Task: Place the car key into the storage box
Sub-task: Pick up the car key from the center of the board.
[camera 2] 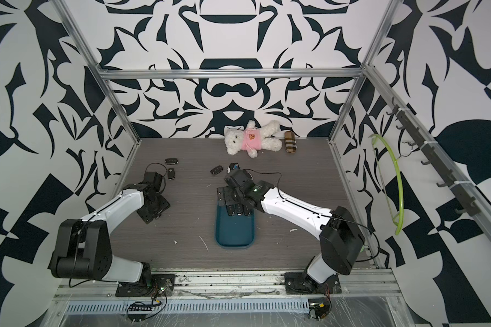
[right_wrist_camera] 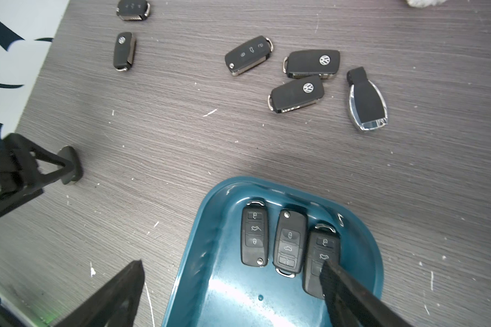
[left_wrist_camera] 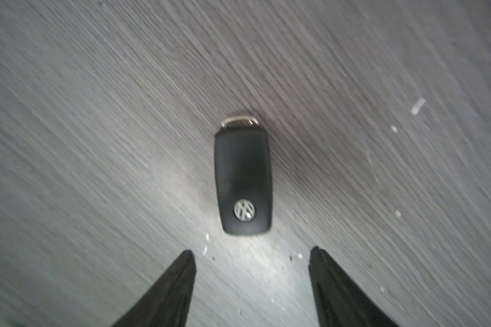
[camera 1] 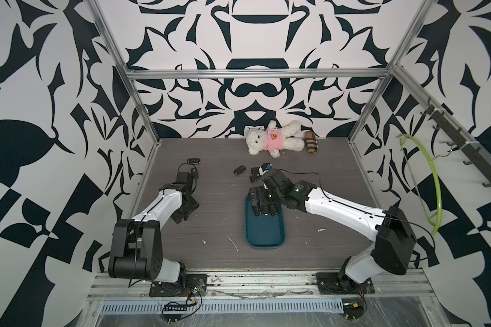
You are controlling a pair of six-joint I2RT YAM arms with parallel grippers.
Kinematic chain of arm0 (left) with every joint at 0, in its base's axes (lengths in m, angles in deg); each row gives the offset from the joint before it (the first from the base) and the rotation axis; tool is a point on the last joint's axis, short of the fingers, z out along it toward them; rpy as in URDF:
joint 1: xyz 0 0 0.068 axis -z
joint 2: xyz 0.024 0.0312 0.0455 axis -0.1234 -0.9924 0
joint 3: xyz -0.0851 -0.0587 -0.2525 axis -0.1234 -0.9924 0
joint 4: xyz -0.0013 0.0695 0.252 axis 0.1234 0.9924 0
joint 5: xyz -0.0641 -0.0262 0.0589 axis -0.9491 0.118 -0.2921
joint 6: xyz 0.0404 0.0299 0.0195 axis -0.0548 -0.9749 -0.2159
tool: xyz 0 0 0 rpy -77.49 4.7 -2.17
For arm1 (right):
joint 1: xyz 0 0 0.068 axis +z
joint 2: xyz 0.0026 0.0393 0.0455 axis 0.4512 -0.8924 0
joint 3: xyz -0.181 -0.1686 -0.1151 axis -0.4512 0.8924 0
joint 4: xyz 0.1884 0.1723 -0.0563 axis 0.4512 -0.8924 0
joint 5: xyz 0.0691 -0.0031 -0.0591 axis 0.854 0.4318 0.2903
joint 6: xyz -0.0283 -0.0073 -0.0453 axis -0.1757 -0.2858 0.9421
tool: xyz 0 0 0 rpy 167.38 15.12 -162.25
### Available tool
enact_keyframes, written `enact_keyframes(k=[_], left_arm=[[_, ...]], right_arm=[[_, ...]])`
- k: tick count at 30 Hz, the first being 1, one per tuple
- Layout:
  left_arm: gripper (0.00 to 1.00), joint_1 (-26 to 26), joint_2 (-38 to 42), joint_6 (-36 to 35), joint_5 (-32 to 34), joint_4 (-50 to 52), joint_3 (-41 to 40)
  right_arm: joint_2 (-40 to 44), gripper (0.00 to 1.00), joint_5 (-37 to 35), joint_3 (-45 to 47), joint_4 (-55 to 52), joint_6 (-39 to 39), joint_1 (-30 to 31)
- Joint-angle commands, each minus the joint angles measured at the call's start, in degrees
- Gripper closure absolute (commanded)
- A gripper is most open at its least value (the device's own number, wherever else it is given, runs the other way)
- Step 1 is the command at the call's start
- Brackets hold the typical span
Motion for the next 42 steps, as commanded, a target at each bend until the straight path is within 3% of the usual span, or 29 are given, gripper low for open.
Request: enact_keyframes(k=[1, 12, 18, 22, 27, 33, 38, 42], left_arm=[[0.33, -1.7, -2.5, -2.8, -1.6, -2.8, -0.4], [0.37, -7.1, -6.2, -7.2, -3.5, -10.0, -3.0], [0.43, -7.4, -6.9, -8.2, -4.1, -12.7, -4.4], [0.56, -7.5, -7.0, -8.0, -5.0, -13.8, -5.2], [0.63, -7.6, -5.3, -8.0, -5.0, -12.8, -5.2], [0.63, -7.4, -1.5, -7.9, -6.5, -10.6, -5.4], [0.63, -3.5, 3.2, -6.6, -6.5, -7.1, -4.6], [0.63, 3.9, 5.9, -4.3, -3.9, -2.6, -2.1]], right_arm=[[1.5, 0.0, 1.2, -1.4, 1.7, 1.3, -0.6], [1.1, 0.0, 1.8, -1.8, 1.4, 1.6, -1.9], [0.9, 0.0, 2.1, -1.5, 1.6, 1.0, -2.4], [0.9, 0.0, 2.1, -1.4, 1.7, 0.7, -2.5], [0.9, 0.0, 2.2, -1.1, 1.8, 0.6, -2.5], [0.8, 0.0, 2.4, -0.6, 2.0, 0.0, -2.5], [1.4, 0.0, 2.3, 0.2, 2.4, -0.3, -2.5], [3.0, 0.0, 1.6, 1.7, 2.6, -0.6, -2.6]])
